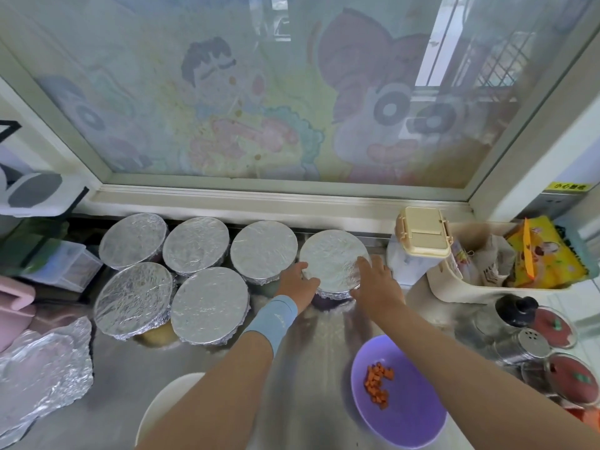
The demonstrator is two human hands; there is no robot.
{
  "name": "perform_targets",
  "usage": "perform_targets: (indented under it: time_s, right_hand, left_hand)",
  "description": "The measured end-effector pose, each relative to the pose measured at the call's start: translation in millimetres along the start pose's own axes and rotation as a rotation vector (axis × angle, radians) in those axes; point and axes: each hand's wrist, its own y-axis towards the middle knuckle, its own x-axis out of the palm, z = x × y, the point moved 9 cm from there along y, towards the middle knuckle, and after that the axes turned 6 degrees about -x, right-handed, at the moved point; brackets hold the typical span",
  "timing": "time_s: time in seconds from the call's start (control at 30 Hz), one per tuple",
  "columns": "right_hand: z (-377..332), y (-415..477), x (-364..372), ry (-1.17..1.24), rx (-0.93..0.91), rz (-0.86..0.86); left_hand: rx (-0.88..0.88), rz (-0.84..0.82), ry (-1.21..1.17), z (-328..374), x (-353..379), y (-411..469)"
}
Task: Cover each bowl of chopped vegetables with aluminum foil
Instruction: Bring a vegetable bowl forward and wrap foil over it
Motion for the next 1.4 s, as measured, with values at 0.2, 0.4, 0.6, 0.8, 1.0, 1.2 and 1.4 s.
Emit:
perform_targets:
  time_s: [0.2, 0.4, 0.6, 0.8, 1.0, 1.2, 1.4]
  right_hand:
    - [4, 18, 4, 0.039, -0.015, -0.008]
    - [-11, -6, -16, -0.105, -0.077, 0.067]
    - [-35, -68, 27, -0.079, -0.254, -0.551]
    - [-55, -85, 51, -0.273, -0.357, -0.518]
    - [-91, -69, 47, -0.192, -0.382, -0.349]
    - [-116, -36, 28, 0.052, -0.315, -0.109]
    - [-138, -26, 39, 0.063, -0.451, -0.121]
  left_hand:
    - [0.048, 0.040, 0.012, 10, -5, 7]
    - [0.098, 0.105, 0.166, 11, -6, -17]
    - [0.177, -0.139, 0.484, -7, 42, -61]
    - [0.081, -0.220, 0.538, -60, 35, -80]
    - [0.046, -0.178, 0.546, -84, -2, -80]
    - [0.063, 0.046, 0.510, -89, -50, -73]
    - [0.000, 0.119, 0.343, -89, -71, -68]
